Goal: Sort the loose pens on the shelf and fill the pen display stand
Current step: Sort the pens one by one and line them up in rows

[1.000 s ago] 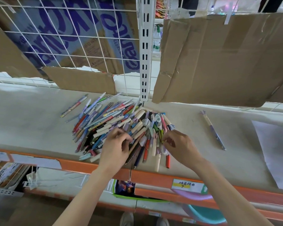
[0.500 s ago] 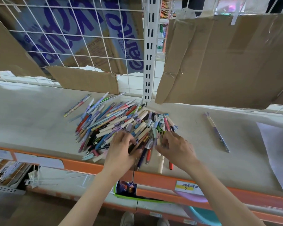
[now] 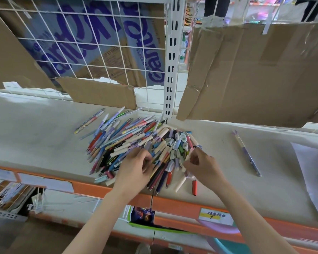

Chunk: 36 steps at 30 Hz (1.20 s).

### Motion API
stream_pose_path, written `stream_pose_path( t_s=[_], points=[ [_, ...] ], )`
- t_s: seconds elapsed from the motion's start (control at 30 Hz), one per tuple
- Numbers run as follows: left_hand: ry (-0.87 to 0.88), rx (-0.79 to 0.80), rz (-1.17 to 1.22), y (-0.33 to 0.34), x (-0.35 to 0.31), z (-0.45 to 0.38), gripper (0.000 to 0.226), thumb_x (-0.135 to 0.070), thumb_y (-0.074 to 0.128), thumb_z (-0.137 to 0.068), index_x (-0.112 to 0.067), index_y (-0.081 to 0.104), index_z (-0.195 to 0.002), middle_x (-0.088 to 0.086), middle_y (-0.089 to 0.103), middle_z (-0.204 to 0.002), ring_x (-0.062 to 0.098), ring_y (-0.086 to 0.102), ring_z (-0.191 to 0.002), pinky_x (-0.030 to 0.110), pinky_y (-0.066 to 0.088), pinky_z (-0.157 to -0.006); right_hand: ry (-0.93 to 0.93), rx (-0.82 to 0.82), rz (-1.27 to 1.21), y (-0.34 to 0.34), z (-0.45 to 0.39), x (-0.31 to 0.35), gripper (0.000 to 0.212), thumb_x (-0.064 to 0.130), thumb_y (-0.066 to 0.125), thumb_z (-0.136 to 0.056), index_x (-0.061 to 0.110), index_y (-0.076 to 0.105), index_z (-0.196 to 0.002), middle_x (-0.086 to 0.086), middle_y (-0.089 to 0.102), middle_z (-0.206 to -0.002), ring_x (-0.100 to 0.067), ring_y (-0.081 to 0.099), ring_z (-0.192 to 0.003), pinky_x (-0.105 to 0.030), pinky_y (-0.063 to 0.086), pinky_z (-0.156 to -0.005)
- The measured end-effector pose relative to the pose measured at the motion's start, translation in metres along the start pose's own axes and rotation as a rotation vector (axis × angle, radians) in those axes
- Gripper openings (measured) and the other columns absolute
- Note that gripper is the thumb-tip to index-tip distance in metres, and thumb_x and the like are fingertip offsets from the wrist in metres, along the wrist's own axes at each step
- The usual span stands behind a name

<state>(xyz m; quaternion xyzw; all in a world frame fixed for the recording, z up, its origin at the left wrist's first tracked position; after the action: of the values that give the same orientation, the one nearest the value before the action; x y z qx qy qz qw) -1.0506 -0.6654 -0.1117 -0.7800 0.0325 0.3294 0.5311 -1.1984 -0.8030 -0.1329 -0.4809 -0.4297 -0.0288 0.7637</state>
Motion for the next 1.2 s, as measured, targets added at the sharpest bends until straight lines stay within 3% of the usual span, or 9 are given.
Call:
stream_pose_path(
  t_s=[0.1, 0.27, 0.43, 0.57, 0.67, 0.8, 0.87, 0.93, 1.2],
  points=[
    [0.056, -0.021, -0.122, 0.003, -0.014, -0.003, 0.015, -0.029, 0.069, -0.081, -0.017, 0.063, -0.087, -0.002, 0.047, -0.094, 0.014, 0.051, -0.082, 0.028, 0.045, -0.074, 0.021, -0.03, -0.101, -0.002, -0.001, -0.004, 0.018, 0.016, 0.057, -0.083, 0.02, 0.042, -0.072, 0.005, 0.048, -0.062, -0.005, 0.04, -0.052, -0.009, 0.032, -0.043],
    [-0.013, 0.12, -0.429, 0.018, -0.015, -0.007, 0.038, -0.05, 0.053, -0.088, -0.021, 0.058, -0.111, 0.001, 0.044, -0.113, 0.018, 0.048, -0.106, 0.033, 0.034, -0.098, 0.01, -0.038, -0.22, -0.005, 0.004, -0.008, 0.014, 0.013, 0.053, -0.081, 0.016, 0.043, -0.073, 0.015, 0.06, -0.05, -0.002, 0.045, -0.047, -0.011, 0.034, -0.044],
    [-0.036, 0.212, -0.532, 0.024, -0.014, -0.013, 0.042, -0.05, 0.049, -0.09, -0.012, 0.054, -0.11, 0.008, 0.044, -0.126, 0.022, 0.048, -0.11, 0.035, 0.035, -0.099, 0.005, -0.079, -0.368, -0.012, 0.008, -0.008, 0.018, 0.008, 0.056, -0.083, 0.013, 0.042, -0.074, -0.01, 0.064, -0.061, -0.014, 0.044, -0.05, -0.028, 0.039, -0.053],
    [-0.071, 0.177, -0.306, 0.01, -0.012, -0.011, 0.029, -0.04, 0.048, -0.093, -0.013, 0.054, -0.099, 0.004, 0.053, -0.102, 0.011, 0.049, -0.074, 0.021, 0.035, -0.064, -0.049, -0.125, -0.57, -0.023, 0.011, -0.001, 0.008, -0.003, 0.055, -0.087, 0.002, 0.053, -0.081, -0.002, 0.064, -0.06, -0.013, 0.055, -0.052, -0.023, 0.046, -0.051],
    [-0.19, 0.202, 0.06, 0.004, -0.008, -0.007, 0.019, -0.037, 0.052, -0.093, -0.018, 0.054, -0.091, -0.004, 0.063, -0.076, 0.003, 0.053, -0.052, 0.016, 0.037, -0.046, -0.059, -0.144, -0.761, -0.029, 0.01, 0.006, 0.007, -0.001, 0.055, -0.089, -0.007, 0.055, -0.09, -0.005, 0.066, -0.066, -0.019, 0.059, -0.061, -0.027, 0.045, -0.054],
    [-0.344, 0.241, 0.449, 0.006, -0.007, -0.002, 0.009, -0.031, 0.053, -0.093, -0.025, 0.06, -0.092, -0.005, 0.066, -0.074, 0.001, 0.058, -0.058, 0.018, 0.047, -0.058, -0.084, -0.185, -0.884, -0.036, 0.006, 0.016, 0.011, 0.007, 0.056, -0.092, -0.004, 0.053, -0.092, -0.004, 0.067, -0.069, -0.023, 0.059, -0.066, -0.034, 0.04, -0.053],
    [-0.328, 0.233, 0.459, 0.005, -0.009, 0.0, 0.008, -0.03, 0.053, -0.093, -0.027, 0.06, -0.093, -0.006, 0.065, -0.075, 0.008, 0.059, -0.062, 0.03, 0.05, -0.066, -0.099, -0.208, -0.909, -0.038, 0.005, 0.02, 0.005, 0.004, 0.055, -0.092, 0.0, 0.053, -0.091, -0.003, 0.066, -0.068, -0.019, 0.062, -0.068, -0.027, 0.043, -0.05],
    [-0.294, 0.235, 0.436, 0.004, -0.011, 0.001, 0.006, -0.03, 0.053, -0.092, -0.031, 0.058, -0.089, -0.01, 0.064, -0.076, 0.009, 0.06, -0.066, 0.032, 0.051, -0.068, -0.101, -0.219, -0.91, -0.038, 0.003, 0.022, 0.003, 0.003, 0.054, -0.092, 0.001, 0.054, -0.09, -0.003, 0.066, -0.068, -0.018, 0.063, -0.068, -0.022, 0.044, -0.048],
    [-0.237, 0.28, 0.408, 0.002, -0.016, 0.002, 0.007, -0.029, 0.054, -0.093, -0.029, 0.059, -0.089, -0.012, 0.062, -0.077, 0.008, 0.059, -0.07, 0.029, 0.05, -0.073, -0.108, -0.241, -0.876, -0.036, 0.002, 0.018, 0.003, 0.003, 0.055, -0.092, 0.0, 0.055, -0.091, 0.001, 0.067, -0.066, -0.012, 0.063, -0.065, -0.035, 0.041, -0.057]
  ],
)
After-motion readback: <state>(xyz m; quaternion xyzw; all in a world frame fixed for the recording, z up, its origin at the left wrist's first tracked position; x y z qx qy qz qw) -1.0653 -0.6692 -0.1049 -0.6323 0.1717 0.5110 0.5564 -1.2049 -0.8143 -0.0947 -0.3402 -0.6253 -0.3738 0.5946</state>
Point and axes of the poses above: each hand's wrist, its own z-axis away from the middle knuckle, its own y-axis out of the palm, x = y × z, the point moved 5 cm from there along -z, towards the middle knuckle
